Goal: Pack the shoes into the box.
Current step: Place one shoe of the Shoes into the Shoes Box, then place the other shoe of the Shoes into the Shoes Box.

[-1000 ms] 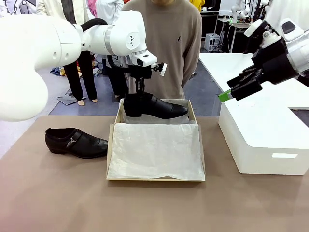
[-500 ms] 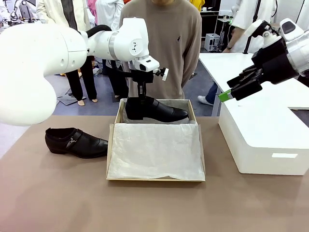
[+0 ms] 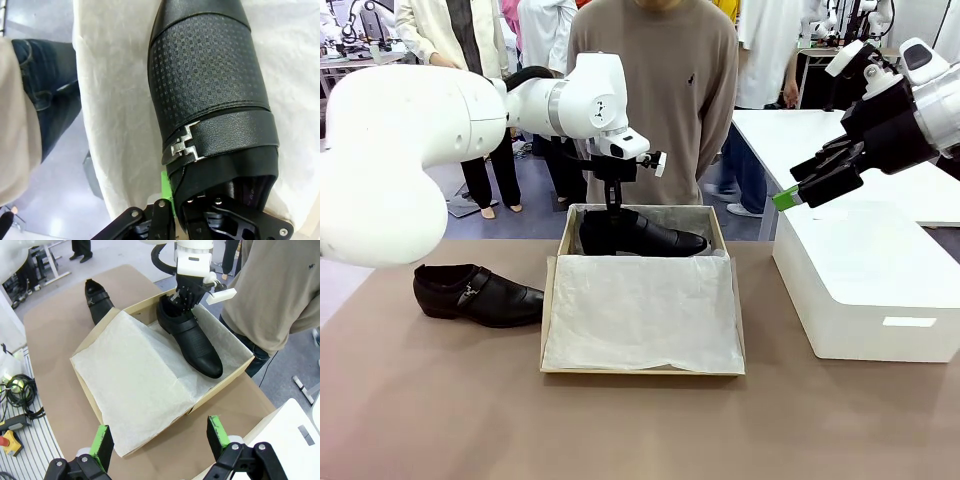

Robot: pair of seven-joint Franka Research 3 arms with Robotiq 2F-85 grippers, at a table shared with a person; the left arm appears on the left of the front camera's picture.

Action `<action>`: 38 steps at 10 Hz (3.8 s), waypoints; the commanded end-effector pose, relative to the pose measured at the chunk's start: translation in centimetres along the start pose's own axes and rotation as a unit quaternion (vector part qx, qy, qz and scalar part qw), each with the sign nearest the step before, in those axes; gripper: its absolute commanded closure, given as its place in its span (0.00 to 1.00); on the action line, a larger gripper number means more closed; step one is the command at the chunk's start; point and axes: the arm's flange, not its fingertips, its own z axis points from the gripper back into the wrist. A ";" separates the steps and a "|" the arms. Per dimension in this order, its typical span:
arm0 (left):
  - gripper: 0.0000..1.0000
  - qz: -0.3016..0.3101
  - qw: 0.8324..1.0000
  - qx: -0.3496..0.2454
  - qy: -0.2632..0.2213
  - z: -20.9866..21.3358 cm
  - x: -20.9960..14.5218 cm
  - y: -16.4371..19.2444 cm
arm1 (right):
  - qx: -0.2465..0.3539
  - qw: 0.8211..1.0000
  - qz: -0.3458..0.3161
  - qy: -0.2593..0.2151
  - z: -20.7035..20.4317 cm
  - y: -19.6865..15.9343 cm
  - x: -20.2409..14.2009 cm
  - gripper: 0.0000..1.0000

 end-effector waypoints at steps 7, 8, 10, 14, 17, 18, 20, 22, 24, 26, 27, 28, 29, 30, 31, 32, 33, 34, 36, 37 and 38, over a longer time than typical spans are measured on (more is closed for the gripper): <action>0.43 0.021 1.000 -0.010 0.008 1.3 0.1 0.4 | 0.006 1.000 0.002 -0.007 -0.1 -0.1 0.0 0.00; 0.23 0.021 1.000 -0.011 0.008 2.1 0.1 0.1 | 0.006 1.000 0.002 -0.007 -0.1 -0.1 0.0 0.00; 0.00 0.023 1.000 -0.017 0.004 4.1 0.1 -0.7 | 0.006 1.000 0.002 -0.007 -0.1 -0.1 0.0 0.00; 0.00 0.037 0.999 -0.016 0.001 8.0 -1.0 -1.3 | 0.006 1.000 0.002 -0.007 -0.1 -0.1 0.0 0.00; 0.00 0.015 1.000 -0.011 0.008 7.3 -0.6 -1.8 | 0.006 1.000 0.002 -0.007 -0.1 -0.1 0.0 0.00; 0.00 0.015 1.000 -0.011 0.008 7.3 -0.6 -1.8 | 0.006 1.000 0.002 -0.007 -0.1 -0.1 0.0 0.00; 0.00 0.015 1.000 -0.011 0.008 7.3 -0.6 -1.8 | 0.006 1.000 0.002 -0.007 -0.1 -0.1 0.0 0.00; 0.00 0.015 1.000 -0.011 0.008 7.3 -0.6 -1.8 | 0.006 1.000 0.002 -0.007 -0.1 -0.1 0.0 0.00; 0.00 0.015 1.000 -0.011 0.008 7.3 -0.6 -1.8 | 0.006 1.000 0.002 -0.007 -0.1 -0.1 0.0 0.00; 0.00 -0.002 1.000 -0.017 0.003 8.2 -0.7 -3.7 | 0.006 1.000 0.002 -0.007 -0.1 -0.1 0.0 0.00; 0.00 -0.012 1.000 -0.013 0.008 9.5 -1.6 -5.4 | 0.006 1.000 0.002 -0.007 -0.1 -0.1 0.0 0.00; 0.00 -0.017 1.000 0.003 0.008 10.8 -2.9 -7.3 | 0.006 1.000 0.002 -0.007 -0.1 -0.1 0.0 0.00; 0.00 -0.024 1.000 0.014 0.011 11.5 -4.3 -8.6 | 0.006 1.000 0.002 -0.007 -0.1 -0.1 0.0 0.00; 0.00 -0.034 0.999 0.023 0.013 12.0 -5.9 -9.6 | 0.006 1.000 0.002 -0.007 -0.1 -0.1 0.0 0.00; 0.00 -0.039 0.999 0.030 0.016 12.5 -7.8 -10.3 | 0.006 1.000 0.002 -0.007 -0.1 -0.1 0.0 0.00; 0.00 -0.058 0.998 0.029 0.005 13.2 -10.2 -10.8 | 0.006 1.000 0.002 -0.007 -0.1 -0.1 0.0 0.00; 0.00 -0.053 0.998 0.034 0.012 13.9 -12.4 -11.1 | 0.006 1.000 0.002 -0.007 -0.1 -0.1 0.0 0.00; 0.00 -0.057 0.998 0.037 0.013 14.5 -14.6 -11.2 | 0.006 1.000 0.002 -0.007 -0.1 -0.1 0.0 0.00; 0.00 -0.050 0.998 0.041 0.001 14.5 -19.1 -10.6 | 0.006 1.000 0.002 -0.007 -0.1 -0.1 0.0 0.00; 0.00 -0.035 0.999 0.038 -0.006 14.4 -20.8 -10.3 | 0.006 1.000 0.002 -0.007 -0.1 -0.1 0.0 0.00; 0.00 -0.017 0.999 0.049 -0.005 14.2 -22.0 -10.1 | 0.006 1.000 0.002 -0.007 -0.1 -0.1 0.0 0.00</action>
